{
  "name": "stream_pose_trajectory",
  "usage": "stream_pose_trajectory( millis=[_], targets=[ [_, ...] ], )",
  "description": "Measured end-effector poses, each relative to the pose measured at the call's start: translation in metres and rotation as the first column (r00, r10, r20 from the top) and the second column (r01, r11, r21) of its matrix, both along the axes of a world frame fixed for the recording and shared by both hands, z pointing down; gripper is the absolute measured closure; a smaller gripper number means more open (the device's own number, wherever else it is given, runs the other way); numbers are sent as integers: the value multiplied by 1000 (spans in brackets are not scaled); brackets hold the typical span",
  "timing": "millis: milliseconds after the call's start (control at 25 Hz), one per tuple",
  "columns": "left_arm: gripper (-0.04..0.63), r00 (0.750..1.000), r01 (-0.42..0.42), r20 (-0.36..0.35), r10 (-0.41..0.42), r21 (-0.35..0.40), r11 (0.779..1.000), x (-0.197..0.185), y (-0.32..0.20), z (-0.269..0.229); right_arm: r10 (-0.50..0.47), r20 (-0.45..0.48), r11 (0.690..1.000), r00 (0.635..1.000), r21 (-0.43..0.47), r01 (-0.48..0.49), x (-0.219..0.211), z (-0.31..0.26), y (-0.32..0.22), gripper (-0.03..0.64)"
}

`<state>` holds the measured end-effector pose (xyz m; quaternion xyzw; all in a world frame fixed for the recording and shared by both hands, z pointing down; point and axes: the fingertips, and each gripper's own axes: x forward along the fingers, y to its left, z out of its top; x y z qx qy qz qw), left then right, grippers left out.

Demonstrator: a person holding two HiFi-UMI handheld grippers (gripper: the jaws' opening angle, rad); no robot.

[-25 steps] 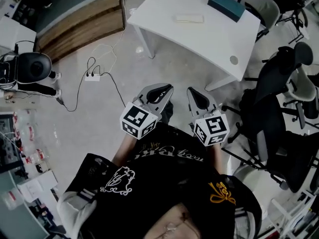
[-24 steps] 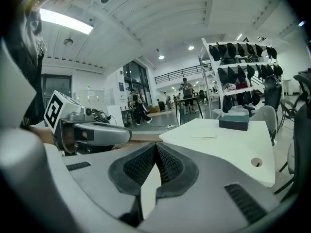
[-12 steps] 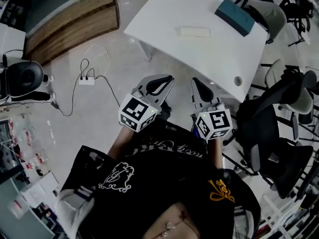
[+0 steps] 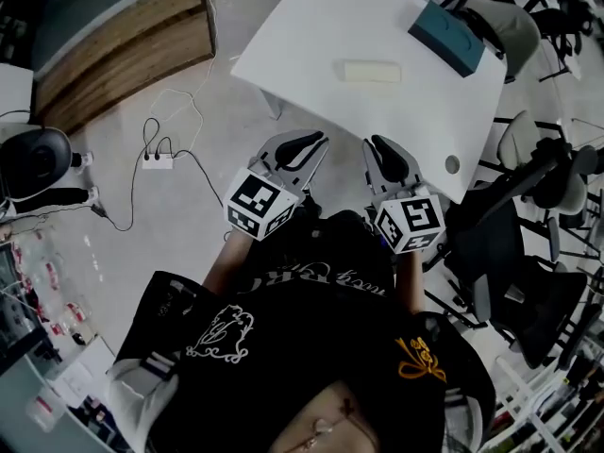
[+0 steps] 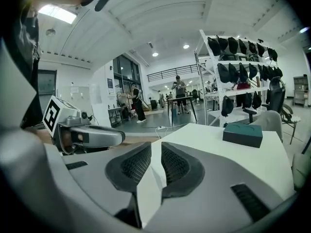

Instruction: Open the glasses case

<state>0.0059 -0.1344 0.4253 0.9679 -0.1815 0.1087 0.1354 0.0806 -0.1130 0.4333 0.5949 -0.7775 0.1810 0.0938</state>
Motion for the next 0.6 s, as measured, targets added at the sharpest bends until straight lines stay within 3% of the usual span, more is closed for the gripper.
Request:
stream_pose_trajectory(
  millis=[360, 600],
  targets=[
    [543, 1000, -3, -11, 3, 0, 1000, 9, -24, 10, -46, -138, 999, 989, -35, 42, 35, 11, -33, 498],
    [502, 1000, 10, -4, -10, -18, 1000, 25, -37, 18, -161, -271, 986, 949, -86, 143, 66, 28, -79, 471]
  ],
)
